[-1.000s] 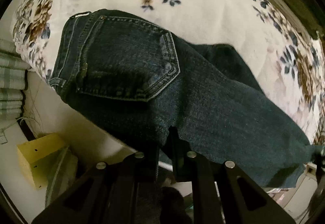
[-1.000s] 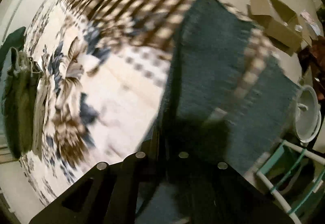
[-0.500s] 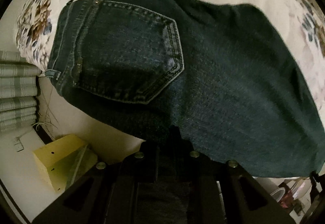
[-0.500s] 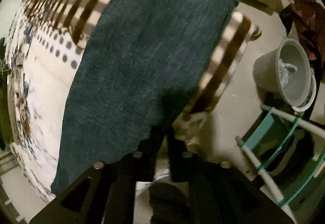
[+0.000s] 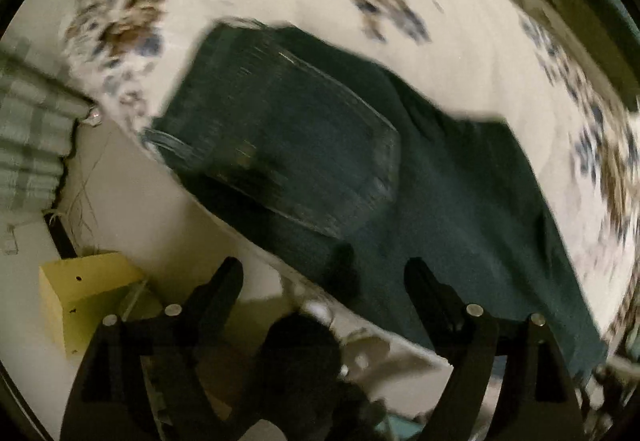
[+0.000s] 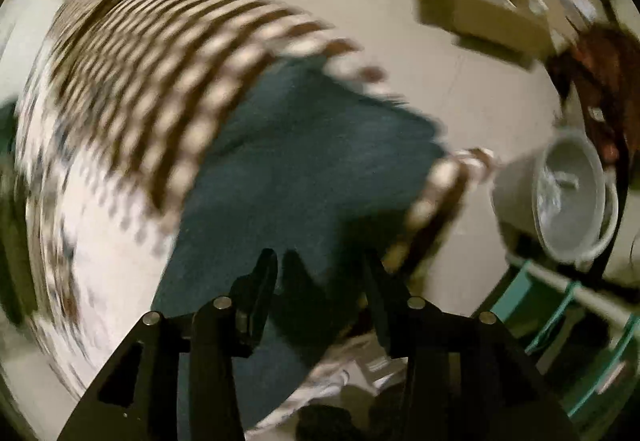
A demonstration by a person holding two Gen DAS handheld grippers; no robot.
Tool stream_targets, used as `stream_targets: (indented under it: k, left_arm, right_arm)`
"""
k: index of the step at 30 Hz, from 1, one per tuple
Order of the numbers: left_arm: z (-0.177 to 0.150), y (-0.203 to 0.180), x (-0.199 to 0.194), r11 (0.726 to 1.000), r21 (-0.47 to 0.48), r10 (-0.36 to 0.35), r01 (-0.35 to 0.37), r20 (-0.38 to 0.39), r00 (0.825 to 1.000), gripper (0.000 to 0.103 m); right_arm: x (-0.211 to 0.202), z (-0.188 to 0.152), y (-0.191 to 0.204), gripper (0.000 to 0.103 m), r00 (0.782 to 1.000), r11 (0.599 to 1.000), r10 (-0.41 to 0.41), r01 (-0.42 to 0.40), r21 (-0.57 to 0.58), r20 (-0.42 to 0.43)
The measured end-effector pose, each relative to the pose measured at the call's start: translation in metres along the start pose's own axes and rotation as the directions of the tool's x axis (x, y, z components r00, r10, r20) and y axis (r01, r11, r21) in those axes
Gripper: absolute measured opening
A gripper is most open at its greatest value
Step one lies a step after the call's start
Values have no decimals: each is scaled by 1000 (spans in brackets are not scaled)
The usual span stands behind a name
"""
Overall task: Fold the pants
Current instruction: 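Lift the hem with the right tool and fold it toward the waistband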
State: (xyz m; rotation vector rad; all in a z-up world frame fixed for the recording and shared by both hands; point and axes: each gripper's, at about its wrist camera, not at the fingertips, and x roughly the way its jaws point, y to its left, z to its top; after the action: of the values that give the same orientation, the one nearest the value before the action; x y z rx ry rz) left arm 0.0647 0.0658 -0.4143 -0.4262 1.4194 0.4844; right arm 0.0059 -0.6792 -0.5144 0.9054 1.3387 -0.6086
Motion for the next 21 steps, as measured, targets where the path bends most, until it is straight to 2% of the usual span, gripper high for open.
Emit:
stream_targets:
  k: [4,6,7,9,12,14,15,18,20,21]
  left_arm:
    - [23,38,8,994,-79,84,-79,59,995,82]
    - [38,66,27,987,-120,116,-108,54,992,82]
    - [46,79,39,980,-154,132,-125,38,991,82]
    - [56,98,54,974,-197,119,-113,19,993,82]
    - [63,115,79,966,-249,65,-72,-36,997,82]
    - [64,120,87,963,-264,46,-57,-45,998,82]
    - [62,121,89,963,-265,35,-47,-47,998,82]
    - [61,122,91,970,-238,32,-41,-41,999,82]
    - [60,122,92,976,-213,35,-42,-35,999,84]
    - [62,126,95,978,-205,33,-39,-34,999,84]
  right_arm:
    - [-9,-47,62,46,998,988,56,-61,-142,-39]
    - [-5,-77,106,46,991,969,80,-102,-223,-107]
    - [0,-93,131,46,982,954,104,-143,-264,-156]
    - [15,-126,189,46,953,912,129,-222,-344,-274]
    - [33,-179,278,46,906,826,134,-326,-460,-400]
    - [47,-214,336,46,876,746,105,-383,-544,-471]
    - [53,-230,363,46,868,710,88,-398,-581,-488]
    - [78,-274,433,46,851,589,-20,-414,-694,-525]
    - [98,-296,457,46,835,540,-106,-408,-736,-540]
    - [107,-310,466,46,826,529,-138,-405,-746,-546]
